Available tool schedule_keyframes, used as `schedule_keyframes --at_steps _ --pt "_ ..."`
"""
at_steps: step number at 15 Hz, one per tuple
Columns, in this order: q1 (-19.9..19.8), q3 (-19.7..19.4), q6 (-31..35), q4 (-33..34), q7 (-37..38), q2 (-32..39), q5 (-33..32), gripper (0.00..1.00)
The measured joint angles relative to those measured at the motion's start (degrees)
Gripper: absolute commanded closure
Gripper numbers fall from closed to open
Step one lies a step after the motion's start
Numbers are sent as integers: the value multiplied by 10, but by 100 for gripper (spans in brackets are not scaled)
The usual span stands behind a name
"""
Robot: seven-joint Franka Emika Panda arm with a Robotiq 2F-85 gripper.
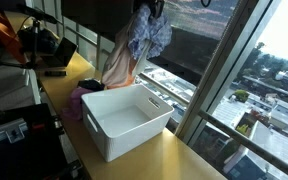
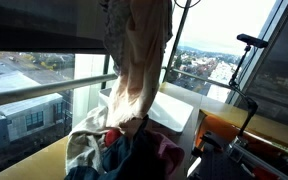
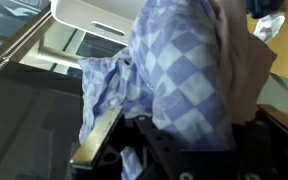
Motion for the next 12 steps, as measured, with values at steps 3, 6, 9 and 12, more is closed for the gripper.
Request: schedule_keyframes --at_steps 3,6,9,12 --pt "-36 -39 -48 56 -26 0 31 100" --pt "-69 -60 -59 71 -56 6 54 100" --pt "-72 -58 -50 28 -66 24 56 100" --pt "-57 -54 -22 -31 -67 53 56 100"
